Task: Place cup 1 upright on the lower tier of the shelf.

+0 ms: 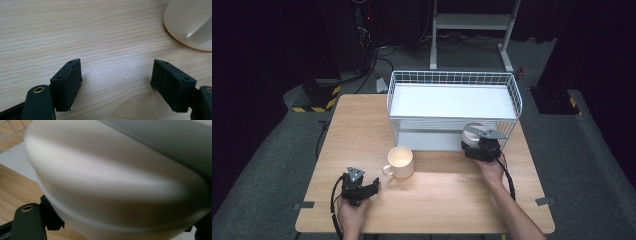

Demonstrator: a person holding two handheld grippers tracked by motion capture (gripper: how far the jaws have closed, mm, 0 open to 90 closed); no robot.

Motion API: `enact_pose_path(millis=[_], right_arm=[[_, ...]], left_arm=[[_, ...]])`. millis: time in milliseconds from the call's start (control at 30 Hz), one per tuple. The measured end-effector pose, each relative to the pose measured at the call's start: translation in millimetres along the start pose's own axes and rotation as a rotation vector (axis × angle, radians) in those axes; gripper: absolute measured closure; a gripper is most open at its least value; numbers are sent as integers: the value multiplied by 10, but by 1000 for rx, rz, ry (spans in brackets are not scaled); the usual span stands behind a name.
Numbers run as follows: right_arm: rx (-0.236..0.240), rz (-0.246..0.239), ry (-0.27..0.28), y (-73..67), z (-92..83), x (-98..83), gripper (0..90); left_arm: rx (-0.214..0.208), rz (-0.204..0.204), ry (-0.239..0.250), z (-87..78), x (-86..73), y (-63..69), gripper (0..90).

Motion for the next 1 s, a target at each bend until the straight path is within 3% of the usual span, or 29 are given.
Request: enact_pose_path(millis=[167, 333, 700, 1000], right_arm=[[7, 18, 17, 46, 30, 13, 186], [-12, 12, -12, 53, 87, 78, 187], [-10, 2, 36, 120, 159, 87, 187], [-9, 7, 9, 146, 208, 153, 186]], left_arm=[[0, -3, 2, 2, 0, 3, 248], [1, -2, 1, 2, 0, 3, 248], [2, -3, 2, 2, 0, 5, 248], [-1, -7, 4, 2, 0, 2, 248]])
Point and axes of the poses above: each handheld gripper's, and its own axes: z roughly forward along the jaws, x roughly out of its top, y roughly to its right, the point moved 3 cm from there along z, roughly forward along the jaws, and after that the axes turned 10 degrees about z, right-handed, at the moved point
